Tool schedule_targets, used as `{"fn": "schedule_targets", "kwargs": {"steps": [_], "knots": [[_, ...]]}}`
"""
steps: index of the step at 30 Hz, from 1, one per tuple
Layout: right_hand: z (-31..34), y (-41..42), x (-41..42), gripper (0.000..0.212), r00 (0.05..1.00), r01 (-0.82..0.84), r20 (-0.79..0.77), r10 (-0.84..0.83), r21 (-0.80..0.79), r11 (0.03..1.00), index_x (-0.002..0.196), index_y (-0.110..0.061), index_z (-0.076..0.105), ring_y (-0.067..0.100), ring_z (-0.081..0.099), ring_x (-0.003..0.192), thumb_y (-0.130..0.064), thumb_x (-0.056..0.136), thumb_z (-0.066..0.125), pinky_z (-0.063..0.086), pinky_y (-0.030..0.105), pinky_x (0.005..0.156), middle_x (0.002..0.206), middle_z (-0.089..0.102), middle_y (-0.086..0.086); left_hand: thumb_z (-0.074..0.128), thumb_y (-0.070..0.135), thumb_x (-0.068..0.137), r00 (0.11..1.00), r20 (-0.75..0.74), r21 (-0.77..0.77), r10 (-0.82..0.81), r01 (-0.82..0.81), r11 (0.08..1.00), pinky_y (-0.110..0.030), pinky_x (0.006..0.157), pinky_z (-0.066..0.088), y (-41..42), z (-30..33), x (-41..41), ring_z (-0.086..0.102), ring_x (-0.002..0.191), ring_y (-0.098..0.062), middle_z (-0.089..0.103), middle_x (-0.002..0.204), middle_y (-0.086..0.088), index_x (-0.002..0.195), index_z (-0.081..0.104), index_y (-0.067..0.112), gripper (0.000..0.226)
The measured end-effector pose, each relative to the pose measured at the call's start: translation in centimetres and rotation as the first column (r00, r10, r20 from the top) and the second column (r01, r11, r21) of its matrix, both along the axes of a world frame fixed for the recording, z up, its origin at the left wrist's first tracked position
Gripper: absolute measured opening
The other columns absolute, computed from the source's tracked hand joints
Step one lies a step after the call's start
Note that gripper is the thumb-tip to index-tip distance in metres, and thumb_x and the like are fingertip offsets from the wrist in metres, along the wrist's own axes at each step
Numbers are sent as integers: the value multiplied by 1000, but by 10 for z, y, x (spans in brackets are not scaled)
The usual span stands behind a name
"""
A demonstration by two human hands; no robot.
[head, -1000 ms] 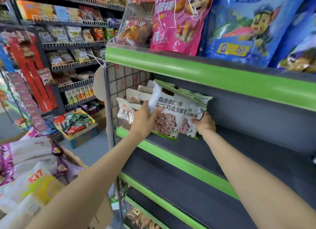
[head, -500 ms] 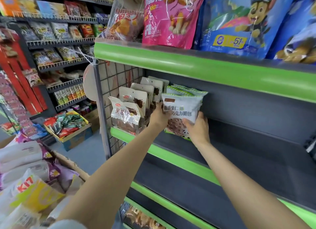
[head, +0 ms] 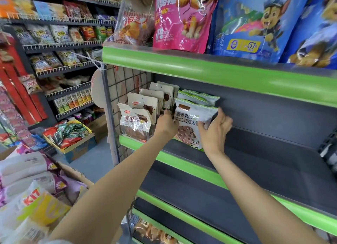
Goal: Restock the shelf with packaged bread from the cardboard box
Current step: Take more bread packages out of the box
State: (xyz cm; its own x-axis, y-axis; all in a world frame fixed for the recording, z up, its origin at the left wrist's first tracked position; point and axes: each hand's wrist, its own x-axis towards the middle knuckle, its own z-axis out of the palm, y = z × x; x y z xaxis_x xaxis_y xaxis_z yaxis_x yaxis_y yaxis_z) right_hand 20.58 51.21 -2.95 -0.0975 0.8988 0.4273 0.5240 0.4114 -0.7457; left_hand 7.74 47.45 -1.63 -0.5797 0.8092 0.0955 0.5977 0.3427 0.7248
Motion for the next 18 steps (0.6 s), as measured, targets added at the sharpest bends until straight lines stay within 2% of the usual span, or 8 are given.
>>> {"fn": "schedule_targets", "kwargs": {"steps": [2, 3, 7, 8, 11, 14, 16, 18], "knots": [[10, -16, -4, 57, 1000, -6, 14, 3, 156, 988, 136, -5, 39, 34, 35, 120, -14, 85, 64, 26, 26, 94, 126, 38, 21, 48, 10, 94, 999, -29, 55, -18, 19, 998, -33, 82, 45, -16, 7, -1, 58, 107, -35, 62, 117, -21, 130, 44, -1, 38], [15, -25, -7, 48, 998, -51, 28, 47, 176, 983, 130, -8, 44, 33, 40, 118, -12, 86, 62, 30, 28, 92, 123, 42, 18, 48, 8, 93, 999, -39, 83, -34, 37, 996, -31, 77, 45, -25, 11, -4, 60, 103, -34, 64, 112, -21, 127, 48, 0, 34], [28, -66, -38, 28, 956, -275, 121, 267, 60, 959, 119, -13, 51, 24, 56, 101, -12, 90, 53, 45, 36, 86, 115, 51, 8, 47, 11, 93, 998, -12, 137, -64, 65, 988, -26, 62, 48, -72, 22, -24, 64, 73, -26, 68, 89, -11, 110, 60, 6, 22], [29, -79, -49, 27, 946, -303, 142, 293, 54, 952, 118, -13, 52, 24, 57, 100, -13, 91, 52, 46, 37, 87, 114, 53, 7, 47, 11, 92, 999, 2, 144, -50, 49, 988, -27, 62, 51, -88, 22, -33, 65, 70, -25, 69, 85, -10, 105, 62, 7, 20], [25, -120, -84, 25, 906, -389, 185, 381, 9, 921, 115, -12, 56, 23, 58, 100, -13, 91, 53, 46, 34, 85, 113, 57, 7, 49, 14, 88, 1000, 8, 123, 3, -4, 992, -36, 75, 57, -141, 18, -67, 70, 79, -28, 73, 88, -14, 95, 64, 14, 17], [13, -161, -126, 23, 845, -492, 205, 494, -68, 868, 112, -10, 59, 22, 58, 102, -10, 90, 52, 43, 30, 83, 110, 61, 6, 53, 19, 88, 999, -9, 107, 51, -50, 993, -29, 67, 55, -199, 10, -108, 68, 71, -24, 72, 82, -8, 81, 63, 20, 12], [4, -189, -156, 23, 796, -561, 199, 571, -109, 821, 112, -10, 61, 21, 59, 103, -10, 91, 51, 45, 30, 84, 110, 63, 6, 52, 20, 90, 995, -8, 78, 99, -98, 992, -26, 60, 52, -238, 1, -137, 65, 64, -20, 70, 79, -4, 84, 61, 21, 11], [-7, -217, -183, 24, 741, -611, 211, 637, -180, 771, 115, -11, 60, 21, 58, 106, -11, 93, 51, 46, 32, 87, 114, 62, 5, 52, 20, 91, 985, -19, 46, 170, -169, 985, -32, 67, 56, -275, -9, -167, 67, 71, -22, 71, 82, -5, 87, 62, 19, 12]]}}
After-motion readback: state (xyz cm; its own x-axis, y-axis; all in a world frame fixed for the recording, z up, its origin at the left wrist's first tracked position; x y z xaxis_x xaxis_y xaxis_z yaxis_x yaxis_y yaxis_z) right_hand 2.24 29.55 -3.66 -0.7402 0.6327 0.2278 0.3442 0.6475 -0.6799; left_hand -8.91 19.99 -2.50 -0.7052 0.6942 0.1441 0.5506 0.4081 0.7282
